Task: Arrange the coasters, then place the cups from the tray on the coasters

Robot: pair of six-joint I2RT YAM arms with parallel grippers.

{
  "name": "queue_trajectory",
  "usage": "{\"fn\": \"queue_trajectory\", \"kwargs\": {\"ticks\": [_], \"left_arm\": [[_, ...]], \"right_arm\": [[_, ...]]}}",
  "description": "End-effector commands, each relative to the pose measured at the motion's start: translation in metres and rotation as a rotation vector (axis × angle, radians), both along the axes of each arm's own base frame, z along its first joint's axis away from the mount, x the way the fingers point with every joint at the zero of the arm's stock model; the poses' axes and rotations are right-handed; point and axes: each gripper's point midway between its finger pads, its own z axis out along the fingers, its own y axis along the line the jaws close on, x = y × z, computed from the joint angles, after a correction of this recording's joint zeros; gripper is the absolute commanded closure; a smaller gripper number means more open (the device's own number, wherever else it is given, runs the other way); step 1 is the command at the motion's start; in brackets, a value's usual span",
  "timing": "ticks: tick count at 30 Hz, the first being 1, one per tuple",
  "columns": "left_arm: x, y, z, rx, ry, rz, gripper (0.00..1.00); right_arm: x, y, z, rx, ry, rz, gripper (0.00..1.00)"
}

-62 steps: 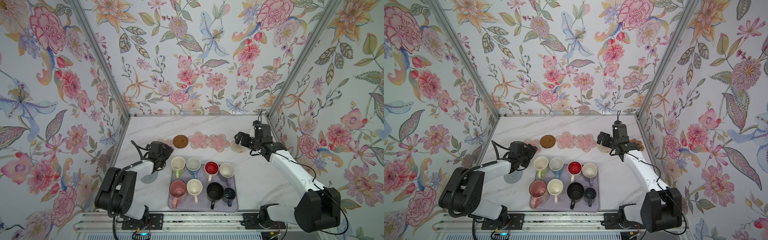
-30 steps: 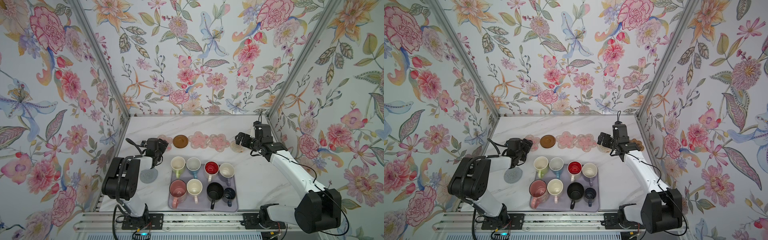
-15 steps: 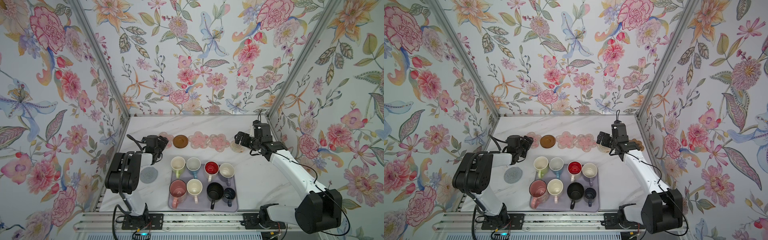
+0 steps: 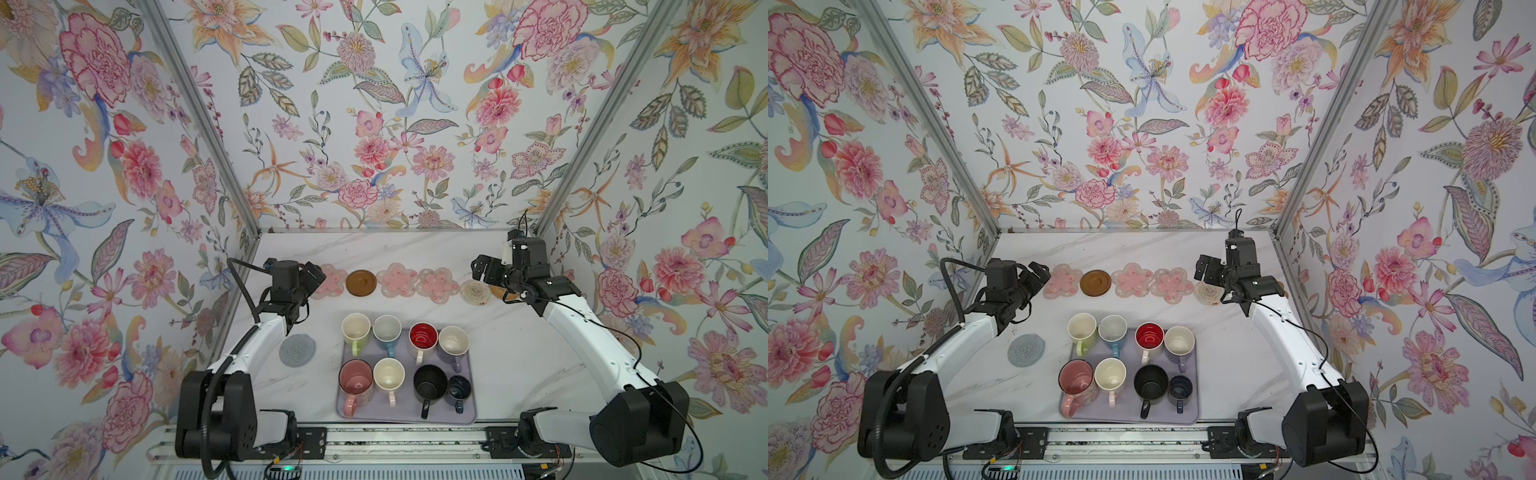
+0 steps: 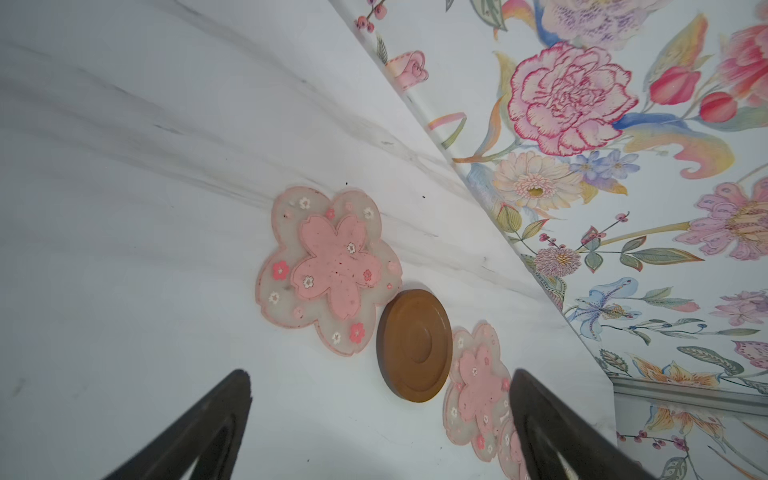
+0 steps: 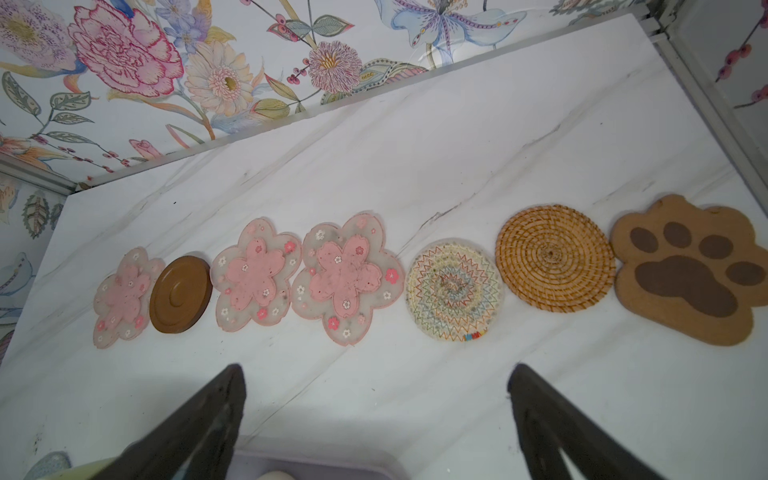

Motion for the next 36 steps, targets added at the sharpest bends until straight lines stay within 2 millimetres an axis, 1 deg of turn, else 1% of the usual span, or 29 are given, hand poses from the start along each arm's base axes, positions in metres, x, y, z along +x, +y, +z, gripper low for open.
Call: {"fn": "queue_trajectory", "kwargs": {"ticks": [1,3,6,8,10,13,18,23,27,32,36], "left_arm": [[-0.050,0.020,-0.028,0.137,0.186,0.014,0.01],[-0.069,0.024,-0.033,0.153,0.232,0.025,0.01],[-0.092,0.024,-0.042,0.142,0.277,0.024,0.01],[-0.102,0.024,-0.049,0.129,0.295,0.025,0.01],[-0.112,0.024,-0.060,0.125,0.329,0.030,0.01],[-0.120,0.022,-0.075,0.112,0.377,0.022,0.01],[-0.124,0.016,-0.098,0.070,0.442,0.010,0.01],[-0.124,0.013,-0.114,0.050,0.466,0.009,0.01],[-0.129,0.012,-0.131,0.040,0.498,0.009,0.01],[-0.128,0.012,-0.143,0.031,0.517,0.021,0.01],[-0.120,0.013,-0.144,0.029,0.502,0.040,0.01]], "right_arm": [[0.002,-0.002,0.001,-0.048,0.003,0.014,0.01],[0.004,-0.001,0.002,-0.046,-0.003,0.021,0.01],[0.007,0.003,0.001,-0.034,-0.006,0.034,0.01],[0.008,0.004,-0.002,-0.026,-0.005,0.039,0.01],[0.008,0.006,-0.004,-0.019,0.000,0.045,0.01],[0.007,0.007,-0.007,-0.015,0.005,0.048,0.01],[0.004,0.007,-0.009,-0.003,0.004,0.045,0.01],[0.002,0.008,-0.011,0.010,0.009,0.039,0.01],[0.002,0.007,-0.011,0.012,0.009,0.037,0.01],[0.004,0.009,-0.011,0.022,0.011,0.038,0.01],[0.004,0.010,-0.013,0.026,0.015,0.037,0.01]]}}
